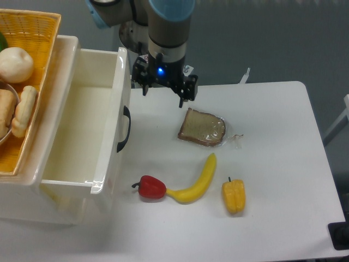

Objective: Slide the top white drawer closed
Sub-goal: 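Lower the gripper toward the table beside the wrapped sandwich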

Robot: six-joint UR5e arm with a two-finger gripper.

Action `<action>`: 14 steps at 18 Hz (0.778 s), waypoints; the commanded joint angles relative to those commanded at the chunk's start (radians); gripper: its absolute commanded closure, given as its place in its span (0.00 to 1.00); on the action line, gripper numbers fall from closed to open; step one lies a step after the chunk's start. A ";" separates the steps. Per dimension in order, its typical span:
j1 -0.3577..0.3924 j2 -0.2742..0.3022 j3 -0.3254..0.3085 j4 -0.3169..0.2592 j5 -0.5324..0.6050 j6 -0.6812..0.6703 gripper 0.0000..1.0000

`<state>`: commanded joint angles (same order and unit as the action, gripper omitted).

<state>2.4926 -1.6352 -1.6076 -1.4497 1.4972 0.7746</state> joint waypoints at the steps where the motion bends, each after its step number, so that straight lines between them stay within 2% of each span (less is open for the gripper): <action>1: 0.003 -0.014 0.002 0.005 0.000 -0.001 0.00; 6: 0.014 -0.057 0.003 0.052 0.002 -0.003 0.00; 14: 0.015 -0.126 -0.003 0.066 0.035 -0.043 0.00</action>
<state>2.5081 -1.7609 -1.6107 -1.3836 1.5324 0.7317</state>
